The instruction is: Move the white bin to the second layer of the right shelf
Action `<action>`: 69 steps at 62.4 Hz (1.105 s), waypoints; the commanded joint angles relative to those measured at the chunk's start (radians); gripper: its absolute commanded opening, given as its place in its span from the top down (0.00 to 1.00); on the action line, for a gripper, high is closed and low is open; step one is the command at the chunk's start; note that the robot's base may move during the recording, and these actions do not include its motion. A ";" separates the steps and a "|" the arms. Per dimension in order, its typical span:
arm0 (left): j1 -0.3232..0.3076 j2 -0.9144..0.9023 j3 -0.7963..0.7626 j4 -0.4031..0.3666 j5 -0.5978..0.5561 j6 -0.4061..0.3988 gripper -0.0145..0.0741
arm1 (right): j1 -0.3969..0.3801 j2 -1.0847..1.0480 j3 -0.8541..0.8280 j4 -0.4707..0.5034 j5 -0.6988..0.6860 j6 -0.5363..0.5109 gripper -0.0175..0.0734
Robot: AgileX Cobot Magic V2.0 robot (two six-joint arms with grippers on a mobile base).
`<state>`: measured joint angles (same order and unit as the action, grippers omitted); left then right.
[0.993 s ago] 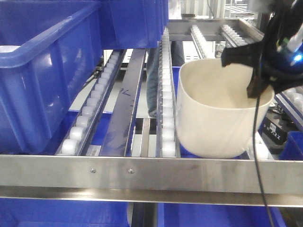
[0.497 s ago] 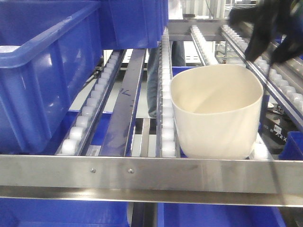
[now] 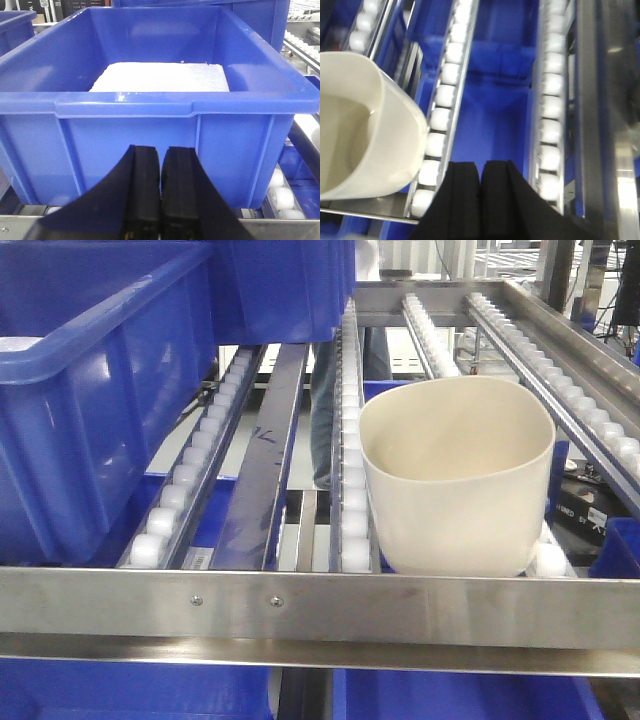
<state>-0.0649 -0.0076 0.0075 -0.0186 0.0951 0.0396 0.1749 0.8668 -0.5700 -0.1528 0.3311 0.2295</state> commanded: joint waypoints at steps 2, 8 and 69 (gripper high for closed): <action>-0.004 -0.017 0.027 -0.008 -0.080 -0.005 0.74 | -0.037 -0.115 0.086 0.079 -0.193 -0.029 0.75; -0.004 -0.017 0.027 -0.008 -0.080 -0.005 0.74 | -0.045 -0.231 0.211 0.214 -0.331 -0.049 0.75; -0.004 -0.017 0.027 -0.008 -0.080 -0.005 0.74 | -0.047 -0.571 0.376 0.229 -0.425 -0.412 0.75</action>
<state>-0.0649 -0.0076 0.0075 -0.0186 0.0951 0.0396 0.1339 0.3386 -0.1678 0.0480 0.0167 -0.0519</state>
